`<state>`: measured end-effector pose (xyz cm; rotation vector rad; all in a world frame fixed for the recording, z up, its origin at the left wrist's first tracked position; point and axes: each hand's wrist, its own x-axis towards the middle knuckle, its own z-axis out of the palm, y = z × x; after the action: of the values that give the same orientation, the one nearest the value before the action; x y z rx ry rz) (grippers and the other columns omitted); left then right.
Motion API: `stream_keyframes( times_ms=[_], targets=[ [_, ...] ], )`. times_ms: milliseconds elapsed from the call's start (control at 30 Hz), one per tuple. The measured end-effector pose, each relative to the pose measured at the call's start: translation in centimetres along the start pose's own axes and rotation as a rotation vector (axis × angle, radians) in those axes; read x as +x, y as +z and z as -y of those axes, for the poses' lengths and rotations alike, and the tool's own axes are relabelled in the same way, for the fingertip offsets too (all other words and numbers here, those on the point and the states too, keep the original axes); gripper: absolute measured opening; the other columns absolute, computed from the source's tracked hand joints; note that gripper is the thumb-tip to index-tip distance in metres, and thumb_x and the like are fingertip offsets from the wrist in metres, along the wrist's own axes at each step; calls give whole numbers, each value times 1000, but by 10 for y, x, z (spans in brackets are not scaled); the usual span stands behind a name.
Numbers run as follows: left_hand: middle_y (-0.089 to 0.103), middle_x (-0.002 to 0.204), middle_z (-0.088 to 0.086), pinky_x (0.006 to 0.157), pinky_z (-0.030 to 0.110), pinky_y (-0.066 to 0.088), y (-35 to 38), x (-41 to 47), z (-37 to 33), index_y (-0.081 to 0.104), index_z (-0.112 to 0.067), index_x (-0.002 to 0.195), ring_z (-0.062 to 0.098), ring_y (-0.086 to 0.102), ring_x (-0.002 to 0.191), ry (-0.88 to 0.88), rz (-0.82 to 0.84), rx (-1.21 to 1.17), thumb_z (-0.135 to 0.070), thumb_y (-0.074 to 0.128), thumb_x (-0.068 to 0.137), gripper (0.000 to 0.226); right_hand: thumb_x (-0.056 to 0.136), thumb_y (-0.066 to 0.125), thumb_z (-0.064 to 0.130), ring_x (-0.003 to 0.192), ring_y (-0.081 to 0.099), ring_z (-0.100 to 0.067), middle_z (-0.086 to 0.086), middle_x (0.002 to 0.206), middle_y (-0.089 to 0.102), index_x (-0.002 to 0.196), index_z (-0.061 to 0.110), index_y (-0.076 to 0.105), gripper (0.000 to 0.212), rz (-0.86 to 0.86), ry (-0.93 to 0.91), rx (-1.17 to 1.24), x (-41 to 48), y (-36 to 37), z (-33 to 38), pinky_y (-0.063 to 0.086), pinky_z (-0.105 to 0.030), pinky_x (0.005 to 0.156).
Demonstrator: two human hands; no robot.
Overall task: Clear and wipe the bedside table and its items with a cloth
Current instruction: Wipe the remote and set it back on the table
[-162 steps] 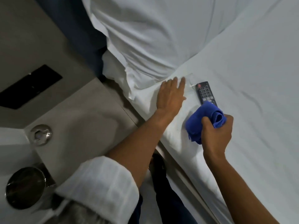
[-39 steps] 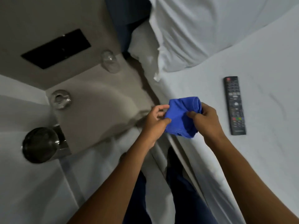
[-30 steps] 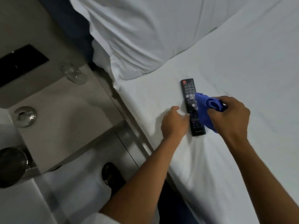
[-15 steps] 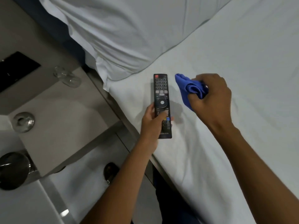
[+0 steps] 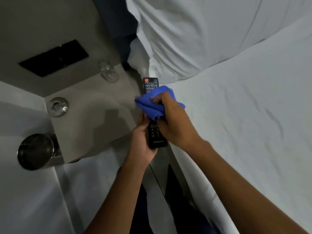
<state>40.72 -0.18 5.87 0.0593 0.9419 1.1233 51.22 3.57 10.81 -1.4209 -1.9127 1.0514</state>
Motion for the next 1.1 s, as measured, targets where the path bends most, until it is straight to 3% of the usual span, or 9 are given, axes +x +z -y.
stream_keyframes(
  times_ms=[167, 233, 300, 433, 600, 767, 900, 967, 1100],
  targets=[
    [75, 97, 13, 85, 33, 58, -54, -3, -35, 71, -6, 116, 24, 72, 91, 8, -105, -155, -36, 30, 103, 52, 71, 47, 12, 72, 60, -20, -2, 88, 62, 102, 21, 48, 32, 82, 120, 170, -24, 46, 27, 51, -40, 62],
    [70, 106, 12, 94, 35, 54, -75, -4, -50, 63, -10, 129, 24, 68, 101, 18, -141, -171, -39, 39, 98, 48, 72, 47, 8, 61, 53, -10, 5, 76, 59, 96, 21, 49, 28, 119, 124, 204, -32, 61, 33, 43, -33, 53],
    [67, 101, 10, 88, 36, 58, -99, -6, -63, 61, -11, 129, 21, 69, 93, 34, -210, -217, -34, 58, 87, 48, 74, 50, 4, 56, 50, -9, 6, 69, 58, 89, 22, 50, 23, 158, 142, 260, -36, 79, 38, 40, -34, 51],
    [61, 65, 2, 61, 32, 59, -149, -12, -87, 71, -14, 78, 16, 67, 60, 32, -341, -152, -24, 72, 82, 11, 71, 51, 12, 58, 53, -8, 4, 67, 59, 78, 25, 50, 15, 137, 274, 278, -30, 105, 46, 41, -23, 51],
    [76, 91, 2, 59, 27, 57, -201, -30, -115, 67, -21, 107, 23, 72, 88, 40, -415, 233, -40, 84, 61, 52, 75, 49, 16, 68, 58, -8, 5, 72, 63, 83, 25, 57, 15, -52, 244, 155, 16, 128, 69, 45, -18, 57],
    [74, 114, 9, 86, 37, 59, -222, -47, -140, 58, -27, 130, 28, 71, 106, 49, -216, 246, -41, 59, 94, 39, 82, 54, 2, 75, 61, -9, 7, 90, 66, 118, 22, 58, 41, 50, -34, -52, 68, 175, 109, 51, -25, 68],
    [73, 117, 3, 85, 34, 57, -224, -45, -160, 54, -25, 137, 20, 71, 102, 48, -128, 113, -39, 45, 101, 39, 81, 54, -2, 106, 62, -27, -9, 125, 64, 132, 12, 53, 53, 140, -134, -194, 93, 213, 125, 48, -33, 90],
    [72, 116, 3, 81, 30, 57, -225, -37, -173, 55, -25, 136, 17, 69, 98, 67, -152, 32, -39, 44, 101, 40, 82, 54, 0, 99, 63, -31, -13, 120, 66, 132, 14, 53, 52, 200, -106, -200, 91, 231, 126, 51, -37, 85],
    [61, 130, 16, 101, 39, 47, -228, -12, -196, 55, -16, 137, 28, 59, 117, 64, -243, -87, -39, 46, 99, 46, 82, 54, 0, 71, 56, -20, -8, 96, 66, 126, 16, 55, 47, 224, -17, -63, 79, 253, 116, 42, -26, 65]
  ],
)
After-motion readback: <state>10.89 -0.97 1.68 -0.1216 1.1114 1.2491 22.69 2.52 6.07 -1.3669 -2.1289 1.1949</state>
